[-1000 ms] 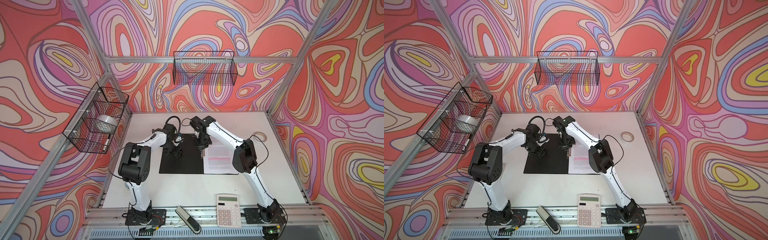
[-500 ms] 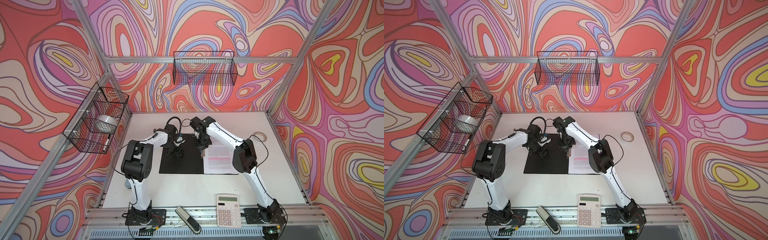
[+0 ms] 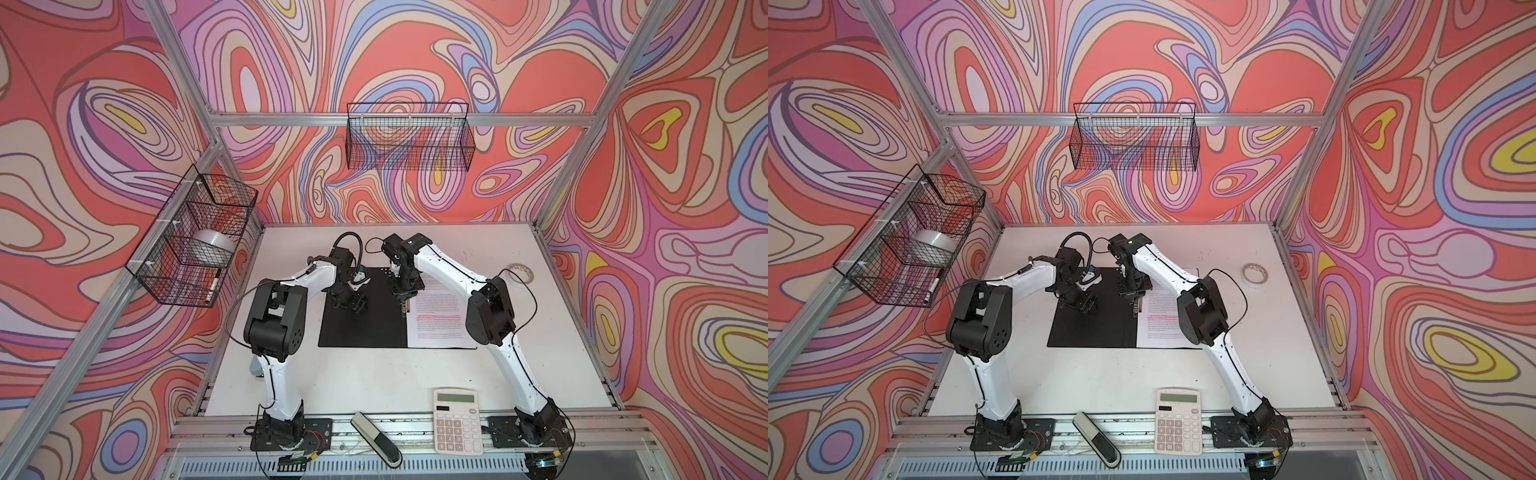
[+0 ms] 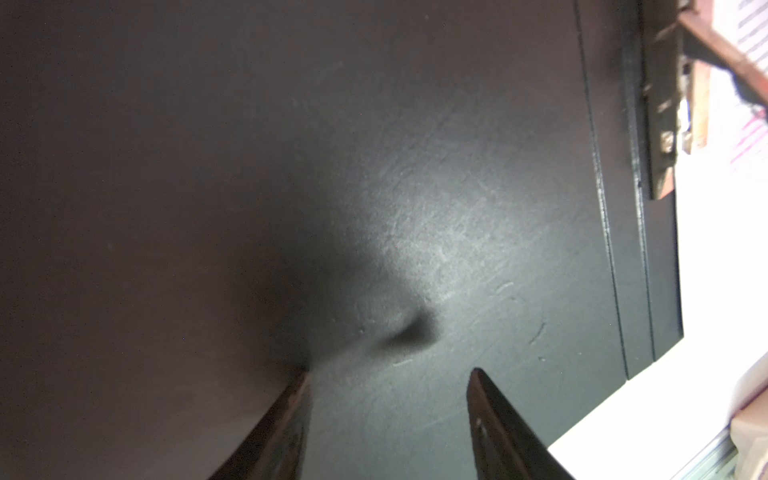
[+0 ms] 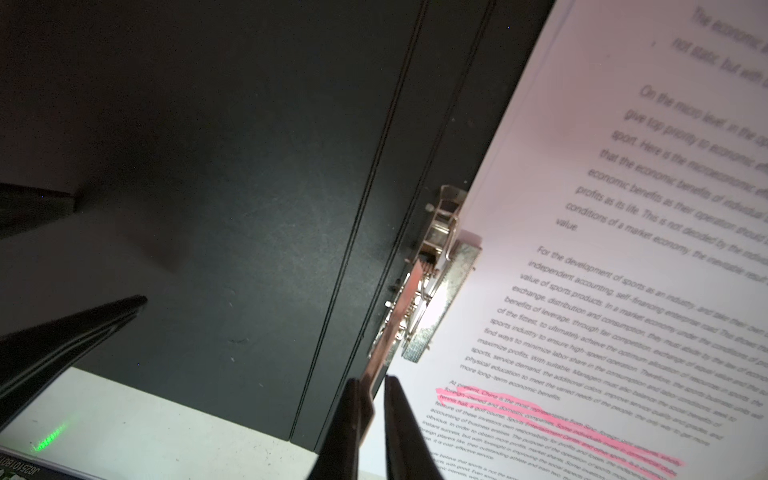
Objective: Put the files into the folder
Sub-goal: 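Hold the left gripper over the folder cover and the right at the clip lever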
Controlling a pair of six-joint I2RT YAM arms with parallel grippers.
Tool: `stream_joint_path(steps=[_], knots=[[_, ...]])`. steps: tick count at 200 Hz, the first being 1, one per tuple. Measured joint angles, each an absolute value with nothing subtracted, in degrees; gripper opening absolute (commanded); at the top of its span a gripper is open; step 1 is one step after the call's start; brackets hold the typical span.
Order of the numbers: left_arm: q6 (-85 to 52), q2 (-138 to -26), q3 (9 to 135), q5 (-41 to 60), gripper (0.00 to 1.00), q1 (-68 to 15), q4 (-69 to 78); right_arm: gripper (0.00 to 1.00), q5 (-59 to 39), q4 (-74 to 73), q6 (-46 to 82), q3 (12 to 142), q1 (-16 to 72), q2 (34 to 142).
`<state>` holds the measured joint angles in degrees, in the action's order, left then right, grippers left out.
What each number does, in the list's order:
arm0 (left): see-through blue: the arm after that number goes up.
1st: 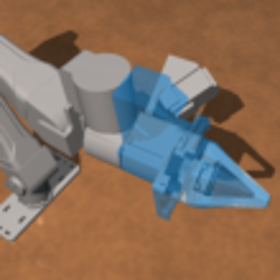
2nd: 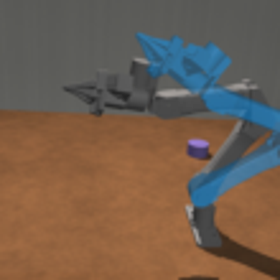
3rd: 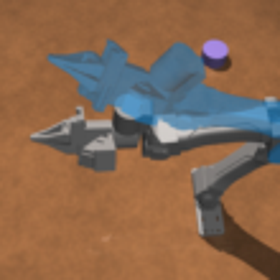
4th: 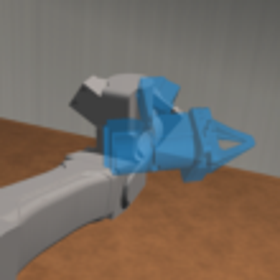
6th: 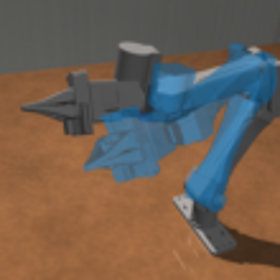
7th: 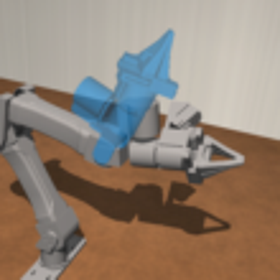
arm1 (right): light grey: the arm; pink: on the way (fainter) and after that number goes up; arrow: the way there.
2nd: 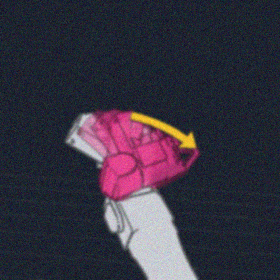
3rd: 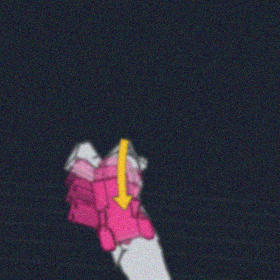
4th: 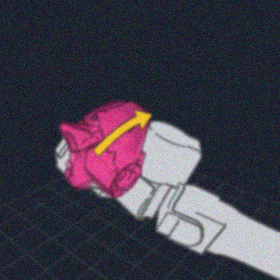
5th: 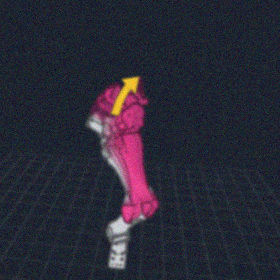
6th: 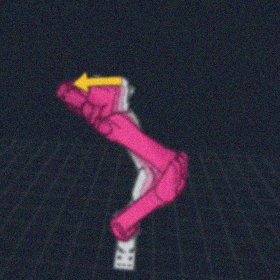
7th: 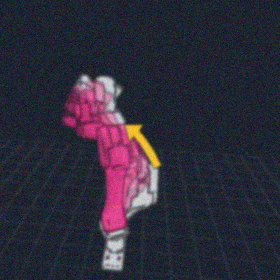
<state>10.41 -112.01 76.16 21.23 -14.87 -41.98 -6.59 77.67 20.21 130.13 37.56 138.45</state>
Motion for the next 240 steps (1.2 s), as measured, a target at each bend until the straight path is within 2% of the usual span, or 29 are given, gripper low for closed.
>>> stream_joint_path(steps=[64,240], knots=[[10.26,-112.20,76.44,21.28,0.60,-14.90,-42.00,0.14,-7.35,78.65,20.23,134.47,37.45,138.41],[10.09,-112.33,76.55,22.17,0.60,-14.61,-42.02,0.12,-8.64,80.82,20.21,131.92,37.43,138.28]])
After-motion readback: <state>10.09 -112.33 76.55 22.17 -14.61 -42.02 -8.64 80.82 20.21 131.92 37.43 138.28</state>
